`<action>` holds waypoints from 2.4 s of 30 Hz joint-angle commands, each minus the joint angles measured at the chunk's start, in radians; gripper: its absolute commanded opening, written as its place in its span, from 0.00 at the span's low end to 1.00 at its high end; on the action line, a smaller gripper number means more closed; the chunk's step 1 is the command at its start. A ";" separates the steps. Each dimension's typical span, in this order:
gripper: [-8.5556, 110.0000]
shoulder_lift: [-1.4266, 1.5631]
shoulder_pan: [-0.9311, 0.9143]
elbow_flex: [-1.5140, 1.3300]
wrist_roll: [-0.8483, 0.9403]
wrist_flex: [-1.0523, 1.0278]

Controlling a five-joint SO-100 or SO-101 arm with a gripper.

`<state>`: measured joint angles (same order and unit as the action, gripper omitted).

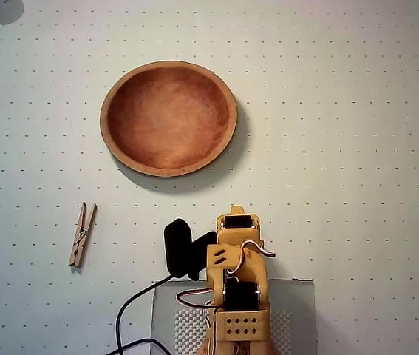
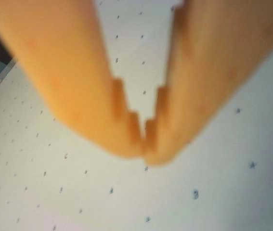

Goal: Grasp a clothespin and put it in the bowl.

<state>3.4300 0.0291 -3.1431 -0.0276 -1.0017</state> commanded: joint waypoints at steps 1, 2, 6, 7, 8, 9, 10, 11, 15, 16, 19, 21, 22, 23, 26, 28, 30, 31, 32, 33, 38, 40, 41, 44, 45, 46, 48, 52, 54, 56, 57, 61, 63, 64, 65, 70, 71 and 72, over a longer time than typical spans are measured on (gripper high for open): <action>0.05 0.014 0.002 0.018 0.008 0.003; 0.05 0.014 0.002 0.018 0.008 0.003; 0.05 0.014 0.002 0.018 0.008 0.003; 0.05 0.014 0.002 0.018 0.008 0.003; 0.05 0.014 0.002 0.018 0.008 0.003; 0.05 0.014 0.002 0.018 0.008 0.003; 0.05 0.014 0.002 0.018 0.008 0.003; 0.05 0.014 0.002 0.018 0.008 0.003; 0.05 0.014 0.002 0.018 0.008 0.003; 0.05 0.014 0.002 0.018 0.008 0.003; 0.05 0.014 0.002 0.018 0.008 0.003; 0.05 0.014 0.002 0.018 0.008 0.003; 0.05 0.014 0.002 0.018 0.008 0.003; 0.05 0.014 0.002 0.018 0.008 0.003; 0.05 0.014 0.002 0.018 0.008 0.003; 0.05 0.014 0.002 0.018 0.008 0.003; 0.05 0.014 0.002 0.018 0.008 0.003; 0.05 0.014 0.002 0.018 0.008 0.003; 0.05 0.014 0.002 0.018 0.008 0.003; 0.05 0.014 0.002 0.018 0.008 0.003; 0.05 0.012 0.015 0.018 0.003 0.003; 0.05 0.012 0.015 0.018 -0.003 0.005; 0.05 0.012 0.017 0.017 -0.005 0.005; 0.05 0.012 0.025 0.049 0.008 -0.006; 0.05 0.011 0.023 0.077 0.008 -0.011; 0.05 0.011 0.026 0.118 0.009 -0.011; 0.05 0.009 0.037 0.218 0.020 -0.012; 0.05 0.008 0.043 0.425 0.153 -0.012; 0.05 -0.005 0.041 0.522 0.261 -0.012; 0.05 -0.052 0.046 0.604 0.362 -0.012; 0.05 -0.092 0.048 0.650 0.413 -0.012; 0.05 -0.291 0.051 0.813 0.563 -0.012; 0.05 -0.439 0.051 0.910 0.635 -0.012; 0.05 -0.525 0.052 0.960 0.673 -0.014; 0.05 -0.561 0.052 0.983 0.693 -0.020; 0.05 -0.861 0.143 1.175 0.862 -0.204; 0.05 -0.907 0.173 1.209 0.881 -0.258; 0.05 -0.950 0.204 1.238 0.900 -0.314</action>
<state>2.5909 0.1703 -2.0402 0.8115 -1.2072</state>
